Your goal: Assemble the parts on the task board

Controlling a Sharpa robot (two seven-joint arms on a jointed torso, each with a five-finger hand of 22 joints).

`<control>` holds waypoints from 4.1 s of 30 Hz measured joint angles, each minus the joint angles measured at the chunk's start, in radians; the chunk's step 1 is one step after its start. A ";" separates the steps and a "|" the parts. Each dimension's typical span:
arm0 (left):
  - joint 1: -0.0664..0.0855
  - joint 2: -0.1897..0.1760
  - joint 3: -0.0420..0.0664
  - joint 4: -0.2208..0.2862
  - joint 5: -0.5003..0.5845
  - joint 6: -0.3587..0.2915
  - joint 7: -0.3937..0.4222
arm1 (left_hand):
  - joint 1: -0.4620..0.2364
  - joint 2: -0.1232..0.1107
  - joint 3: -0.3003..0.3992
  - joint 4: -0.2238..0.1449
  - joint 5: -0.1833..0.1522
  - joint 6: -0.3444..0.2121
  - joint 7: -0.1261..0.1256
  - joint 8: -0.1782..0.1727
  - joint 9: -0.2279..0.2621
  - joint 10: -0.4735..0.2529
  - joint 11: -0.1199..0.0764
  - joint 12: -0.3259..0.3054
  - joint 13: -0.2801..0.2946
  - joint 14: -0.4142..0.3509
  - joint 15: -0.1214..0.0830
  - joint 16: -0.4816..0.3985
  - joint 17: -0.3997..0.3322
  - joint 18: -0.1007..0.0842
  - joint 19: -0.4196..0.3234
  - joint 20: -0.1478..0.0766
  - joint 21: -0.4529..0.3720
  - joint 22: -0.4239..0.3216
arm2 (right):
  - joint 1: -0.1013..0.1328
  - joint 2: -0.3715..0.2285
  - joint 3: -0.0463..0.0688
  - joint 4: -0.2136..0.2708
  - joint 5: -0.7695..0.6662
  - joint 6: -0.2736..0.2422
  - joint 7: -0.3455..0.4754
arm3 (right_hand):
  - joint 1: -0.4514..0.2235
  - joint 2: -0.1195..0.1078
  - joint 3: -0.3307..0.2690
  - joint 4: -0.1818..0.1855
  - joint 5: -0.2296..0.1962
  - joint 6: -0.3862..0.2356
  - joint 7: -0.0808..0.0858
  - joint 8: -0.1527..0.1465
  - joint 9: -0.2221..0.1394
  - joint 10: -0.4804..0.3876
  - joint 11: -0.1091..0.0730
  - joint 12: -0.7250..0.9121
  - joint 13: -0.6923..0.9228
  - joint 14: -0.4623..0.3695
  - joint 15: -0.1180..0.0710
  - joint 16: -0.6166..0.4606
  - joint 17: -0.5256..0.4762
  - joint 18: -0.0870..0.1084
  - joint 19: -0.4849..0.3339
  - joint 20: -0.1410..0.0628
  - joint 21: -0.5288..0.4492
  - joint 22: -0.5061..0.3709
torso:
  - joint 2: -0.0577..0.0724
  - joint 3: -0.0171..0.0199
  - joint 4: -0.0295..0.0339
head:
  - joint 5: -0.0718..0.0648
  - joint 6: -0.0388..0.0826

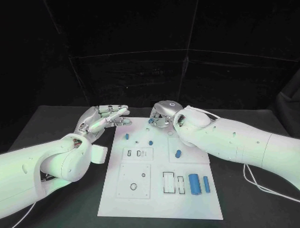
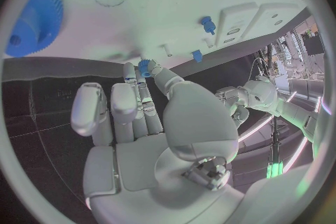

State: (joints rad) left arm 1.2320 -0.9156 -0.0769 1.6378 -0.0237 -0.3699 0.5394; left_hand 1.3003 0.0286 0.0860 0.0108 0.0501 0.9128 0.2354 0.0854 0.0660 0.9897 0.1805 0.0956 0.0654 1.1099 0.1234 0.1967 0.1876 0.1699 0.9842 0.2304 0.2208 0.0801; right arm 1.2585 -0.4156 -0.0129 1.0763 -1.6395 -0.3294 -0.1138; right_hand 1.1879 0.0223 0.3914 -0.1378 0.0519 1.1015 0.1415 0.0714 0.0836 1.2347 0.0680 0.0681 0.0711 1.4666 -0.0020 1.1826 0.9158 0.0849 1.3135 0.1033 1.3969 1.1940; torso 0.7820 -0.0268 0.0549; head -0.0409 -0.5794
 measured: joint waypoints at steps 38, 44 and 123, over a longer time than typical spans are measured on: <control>0.001 0.000 0.000 -0.016 0.000 0.006 -0.007 | 0.000 0.000 0.000 0.000 0.000 0.000 0.000 -0.004 0.000 0.000 0.000 0.000 0.000 0.000 0.000 -0.004 0.002 0.000 0.000 0.000 0.000 -0.002 | 0.010 -0.370 0.015 0.274 0.161 0.034 -0.023 | 0.028 -0.125 -0.354 0.251 0.181 -0.232 0.019 0.010 -0.015 0.031 -0.004 0.715 0.573 0.000 -0.006 0.191 0.262 -0.008 0.064 -0.005 0.043 0.082 | 0.001 0.0036 -0.0147 | -0.014 0.008; 0.001 0.002 0.000 -0.024 0.000 0.009 -0.008 | 0.000 0.000 0.000 0.000 0.000 0.000 0.000 -0.004 0.000 0.000 0.000 0.000 0.000 0.000 0.000 -0.004 0.002 0.000 0.003 0.003 0.000 -0.002 | 0.010 -0.371 0.016 0.264 0.166 0.108 -0.046 | 0.088 -0.110 -0.458 0.336 0.181 -0.264 0.037 0.010 -0.015 0.048 0.013 1.017 0.918 0.000 0.008 0.264 0.388 -0.024 0.097 0.015 0.073 0.114 | 0.002 0.0038 -0.0147 | -0.017 0.008; 0.001 0.012 -0.001 -0.036 0.000 0.027 -0.024 | 0.012 0.012 0.010 -0.015 0.000 -0.004 -0.004 -0.008 0.000 -0.004 0.004 -0.004 0.000 0.000 0.000 -0.008 0.006 0.000 0.002 0.002 -0.004 -0.005 | 0.009 -0.169 0.017 0.299 -0.050 0.014 -0.149 | 0.205 0.008 -0.263 0.224 0.046 -0.113 0.009 0.070 -0.015 0.191 -0.023 1.274 1.236 -0.004 -0.022 0.333 0.392 -0.055 0.154 -0.014 0.131 0.113 | 0.003 0.0006 -0.0112 | -0.003 -0.006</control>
State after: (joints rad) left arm 1.2329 -0.9036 -0.0781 1.6014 -0.0238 -0.3426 0.5156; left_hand 1.3128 0.0410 0.0956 -0.0045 0.0501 0.9092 0.2317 0.0775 0.0661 0.9861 0.1841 0.0916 0.0656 1.1099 0.1234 0.1886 0.1933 0.1697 0.9862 0.2327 0.2171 0.0754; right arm 1.2676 -0.5843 0.0043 1.3749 -1.6893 -0.3159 -0.2625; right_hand 1.3930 0.0304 0.1288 0.0860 0.0977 0.9888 0.1501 0.1416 0.0690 1.4258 0.0446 1.3420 1.3074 1.4631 -0.0240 1.5156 1.3074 0.0304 1.4671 0.0891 1.5276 1.3075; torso 0.7851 -0.0263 0.0437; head -0.0437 -0.5857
